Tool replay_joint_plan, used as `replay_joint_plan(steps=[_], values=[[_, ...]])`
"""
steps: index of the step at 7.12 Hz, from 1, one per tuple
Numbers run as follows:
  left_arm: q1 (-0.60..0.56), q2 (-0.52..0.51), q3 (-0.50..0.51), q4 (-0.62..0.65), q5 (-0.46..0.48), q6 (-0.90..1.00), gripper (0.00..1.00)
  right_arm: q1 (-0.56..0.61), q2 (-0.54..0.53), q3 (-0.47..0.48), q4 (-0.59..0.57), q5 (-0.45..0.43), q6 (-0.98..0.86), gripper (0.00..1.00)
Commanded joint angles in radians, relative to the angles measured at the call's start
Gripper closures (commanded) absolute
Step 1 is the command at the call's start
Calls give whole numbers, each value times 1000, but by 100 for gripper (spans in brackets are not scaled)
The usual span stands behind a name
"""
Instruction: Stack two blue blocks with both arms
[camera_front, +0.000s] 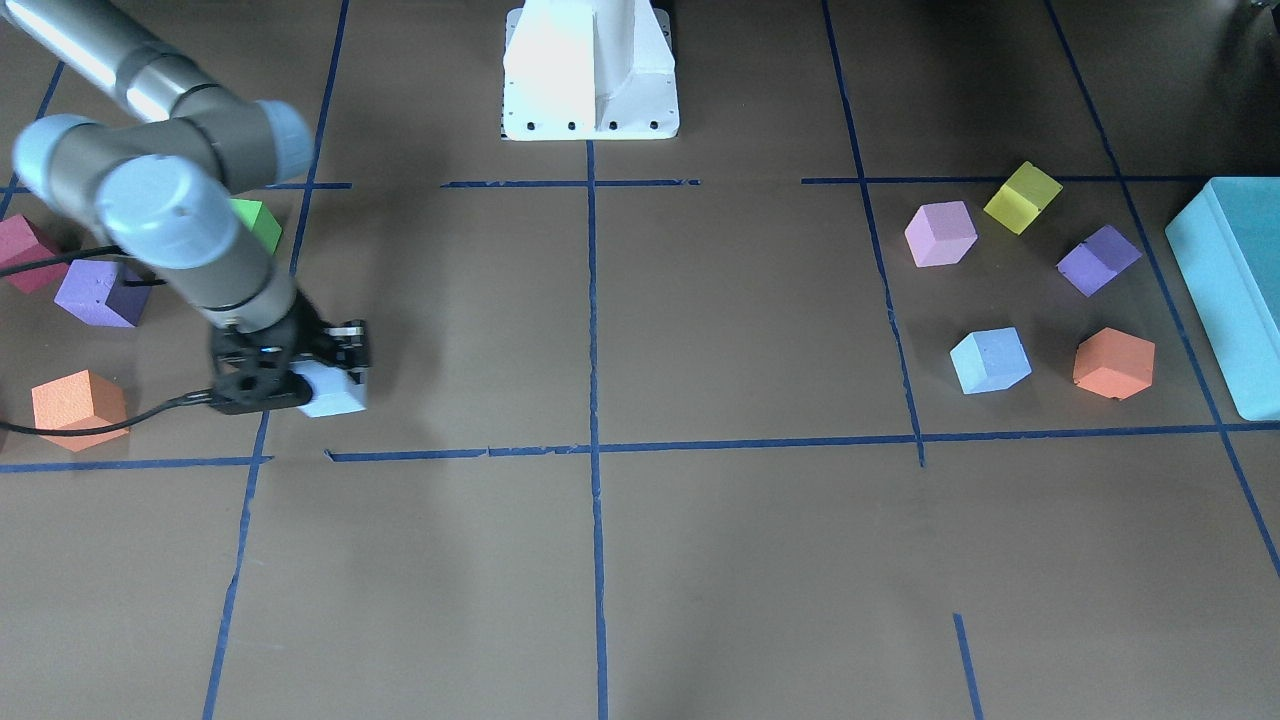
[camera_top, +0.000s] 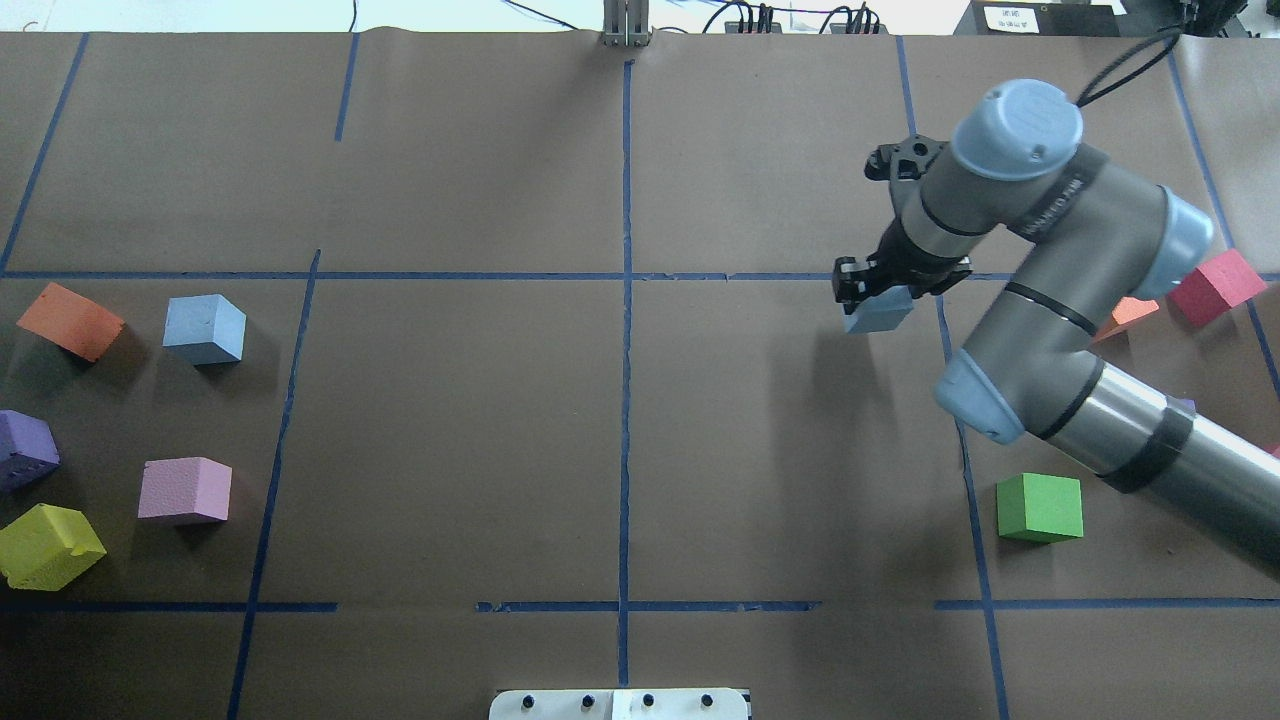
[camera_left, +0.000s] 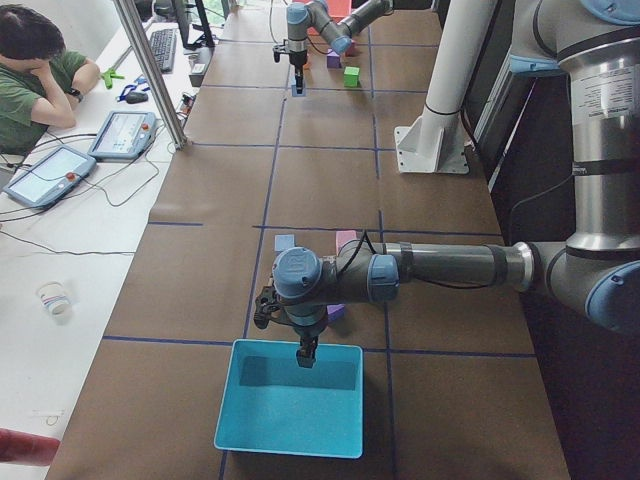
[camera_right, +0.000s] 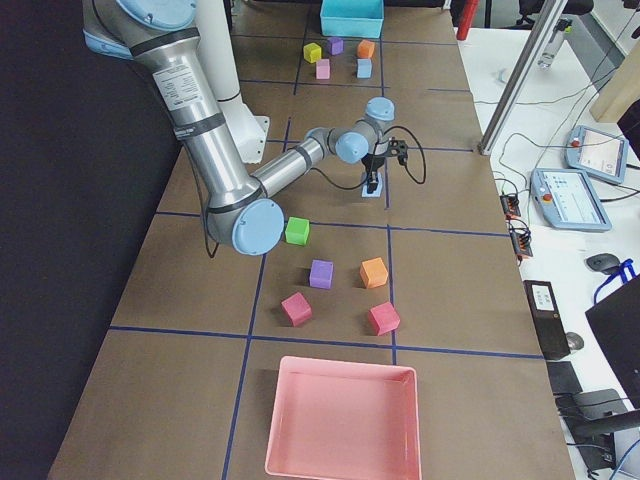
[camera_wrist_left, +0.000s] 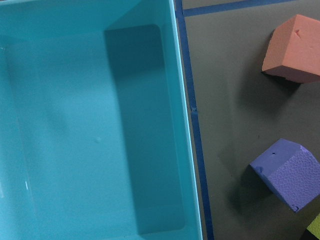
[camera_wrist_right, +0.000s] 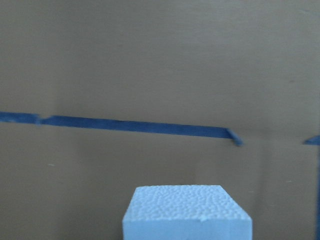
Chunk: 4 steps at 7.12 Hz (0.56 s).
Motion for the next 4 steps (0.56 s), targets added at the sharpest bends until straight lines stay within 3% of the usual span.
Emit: replay_joint_plan(steps=[1, 2, 4], values=[[0, 0, -4, -1, -1, 0, 0, -113, 280, -181, -63, -90, 219, 62], [0, 0, -4, -1, 1, 0, 0, -145, 387, -289, -58, -112, 274, 61], [0, 0, -4, -1, 1, 0, 0, -196, 452, -362, -49, -162, 325, 60]])
